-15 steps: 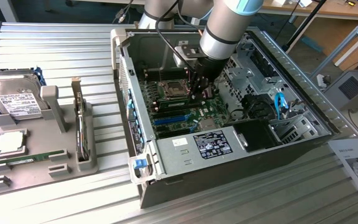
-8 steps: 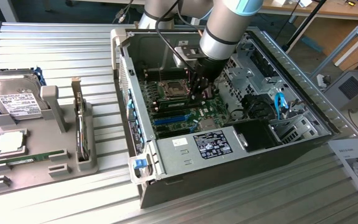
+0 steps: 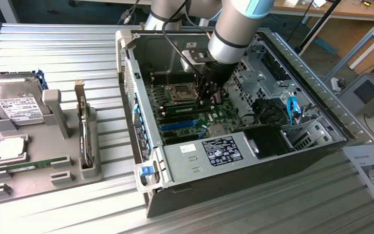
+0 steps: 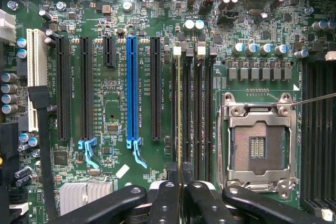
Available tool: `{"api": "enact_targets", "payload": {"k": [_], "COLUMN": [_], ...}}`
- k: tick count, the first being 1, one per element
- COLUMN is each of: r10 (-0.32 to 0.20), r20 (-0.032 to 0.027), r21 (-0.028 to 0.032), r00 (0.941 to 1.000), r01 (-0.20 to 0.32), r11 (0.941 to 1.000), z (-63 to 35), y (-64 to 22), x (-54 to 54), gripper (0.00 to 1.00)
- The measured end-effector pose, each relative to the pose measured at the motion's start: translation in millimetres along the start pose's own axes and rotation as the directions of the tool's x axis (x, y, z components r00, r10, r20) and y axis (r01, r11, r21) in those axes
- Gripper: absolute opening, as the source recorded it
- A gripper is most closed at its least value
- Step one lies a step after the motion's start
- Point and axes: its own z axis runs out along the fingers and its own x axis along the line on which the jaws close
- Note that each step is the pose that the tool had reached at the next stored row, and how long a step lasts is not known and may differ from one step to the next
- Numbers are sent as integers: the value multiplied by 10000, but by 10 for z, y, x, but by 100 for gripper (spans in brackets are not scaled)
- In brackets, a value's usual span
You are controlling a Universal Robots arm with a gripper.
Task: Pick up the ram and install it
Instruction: 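Insert the ram into the slot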
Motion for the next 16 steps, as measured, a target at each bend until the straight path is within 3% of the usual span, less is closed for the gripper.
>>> {"api": "enact_targets", "payload": {"k": [12, 13, 15, 16], "r10": [0, -1, -1, 0], "r20": [3, 4, 3, 3], "r21": [1, 4, 1, 1], "r00": [10000, 10000, 10000, 10000], "r01": [0, 1, 1, 0], "r11": [10000, 10000, 10000, 10000], "z": [2, 3, 3, 3], "y": [0, 0, 0, 0], "x": [0, -1, -1, 0], "gripper": [12, 13, 25, 25]}}
